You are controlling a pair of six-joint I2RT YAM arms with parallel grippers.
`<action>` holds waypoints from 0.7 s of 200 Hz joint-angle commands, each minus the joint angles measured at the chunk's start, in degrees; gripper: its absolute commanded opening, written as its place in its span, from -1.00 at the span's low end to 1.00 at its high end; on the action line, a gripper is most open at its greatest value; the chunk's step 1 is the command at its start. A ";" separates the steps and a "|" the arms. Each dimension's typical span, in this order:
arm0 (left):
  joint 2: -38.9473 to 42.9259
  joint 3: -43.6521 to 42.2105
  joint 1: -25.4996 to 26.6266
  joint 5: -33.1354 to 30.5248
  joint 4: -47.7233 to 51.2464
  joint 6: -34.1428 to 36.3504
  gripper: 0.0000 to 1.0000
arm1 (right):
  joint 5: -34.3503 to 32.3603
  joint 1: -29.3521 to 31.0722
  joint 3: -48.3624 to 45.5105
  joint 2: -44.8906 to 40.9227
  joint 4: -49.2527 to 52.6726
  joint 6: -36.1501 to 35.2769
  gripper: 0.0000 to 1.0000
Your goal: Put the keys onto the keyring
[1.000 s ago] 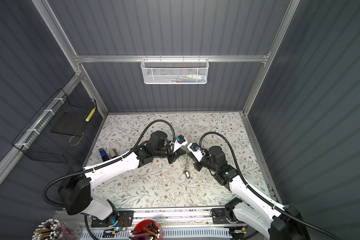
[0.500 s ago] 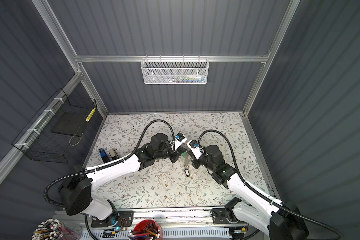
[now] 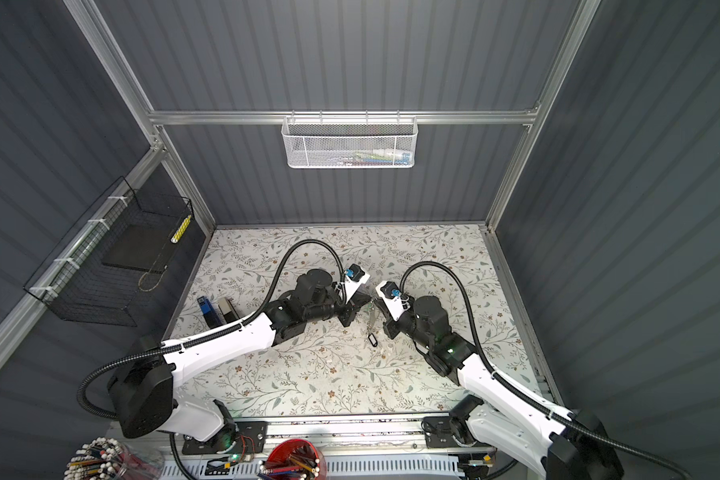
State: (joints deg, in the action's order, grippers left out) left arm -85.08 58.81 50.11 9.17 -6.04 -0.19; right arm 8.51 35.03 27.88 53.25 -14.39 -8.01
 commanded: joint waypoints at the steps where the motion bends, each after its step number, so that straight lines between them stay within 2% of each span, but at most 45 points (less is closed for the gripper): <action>1: 1.61 -0.36 -2.19 -3.70 -3.65 -2.33 -1.00 | 2.72 1.15 -1.85 -1.44 -1.03 -0.78 -1.00; 27: 1.46 -0.63 -3.22 -1.64 -4.06 -3.83 -1.00 | 2.69 1.16 -2.95 -2.33 -2.90 -1.30 -1.00; 100: -1.66 1.41 -4.88 9.29 -0.30 -5.69 -1.00 | 1.58 0.92 -4.04 -2.97 -8.96 -2.29 -1.00; 111: -1.97 1.56 -5.47 13.38 0.11 -6.34 -1.00 | 1.67 0.51 -4.36 -2.98 -10.60 -2.20 -1.00; 140: -3.47 2.36 -7.12 18.73 1.88 -7.85 -1.00 | 5.01 -1.24 -4.58 -2.71 -13.22 -2.01 -1.00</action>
State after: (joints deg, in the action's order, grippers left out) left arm -86.78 59.13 45.12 23.94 -6.13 -5.76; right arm 9.34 34.61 23.42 51.40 -21.04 -9.50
